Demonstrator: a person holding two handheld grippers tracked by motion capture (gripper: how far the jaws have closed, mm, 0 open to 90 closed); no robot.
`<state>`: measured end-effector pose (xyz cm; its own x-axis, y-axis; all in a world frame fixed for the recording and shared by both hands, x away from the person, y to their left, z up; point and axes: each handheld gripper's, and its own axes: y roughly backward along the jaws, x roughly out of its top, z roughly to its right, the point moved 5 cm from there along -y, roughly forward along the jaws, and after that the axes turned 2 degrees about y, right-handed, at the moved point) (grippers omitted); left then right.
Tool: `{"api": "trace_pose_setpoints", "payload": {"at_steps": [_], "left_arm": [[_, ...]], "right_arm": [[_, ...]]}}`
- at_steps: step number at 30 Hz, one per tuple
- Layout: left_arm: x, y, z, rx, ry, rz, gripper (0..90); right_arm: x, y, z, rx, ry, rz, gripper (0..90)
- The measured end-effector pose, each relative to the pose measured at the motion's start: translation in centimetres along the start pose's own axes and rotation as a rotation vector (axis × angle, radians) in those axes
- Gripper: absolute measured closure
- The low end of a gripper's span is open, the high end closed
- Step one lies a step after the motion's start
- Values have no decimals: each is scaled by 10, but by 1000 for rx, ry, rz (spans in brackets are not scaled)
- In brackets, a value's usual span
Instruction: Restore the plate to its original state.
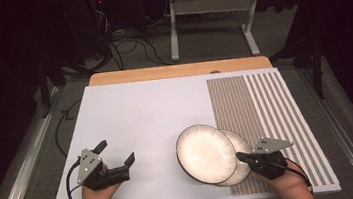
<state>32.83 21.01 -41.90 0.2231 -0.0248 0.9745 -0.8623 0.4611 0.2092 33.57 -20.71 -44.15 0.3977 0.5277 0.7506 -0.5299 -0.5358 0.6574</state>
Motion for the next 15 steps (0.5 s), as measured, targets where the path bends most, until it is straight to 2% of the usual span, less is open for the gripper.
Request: {"api": "trace_pose_setpoints", "payload": {"at_steps": [7,15], "left_arm": [[0,1,0,-16,27,7,1],[2,2,0,-24,26,23,1]], "right_arm": [[0,0,0,2,3,2,900],[0,0,0,3,4,3,900]]}}
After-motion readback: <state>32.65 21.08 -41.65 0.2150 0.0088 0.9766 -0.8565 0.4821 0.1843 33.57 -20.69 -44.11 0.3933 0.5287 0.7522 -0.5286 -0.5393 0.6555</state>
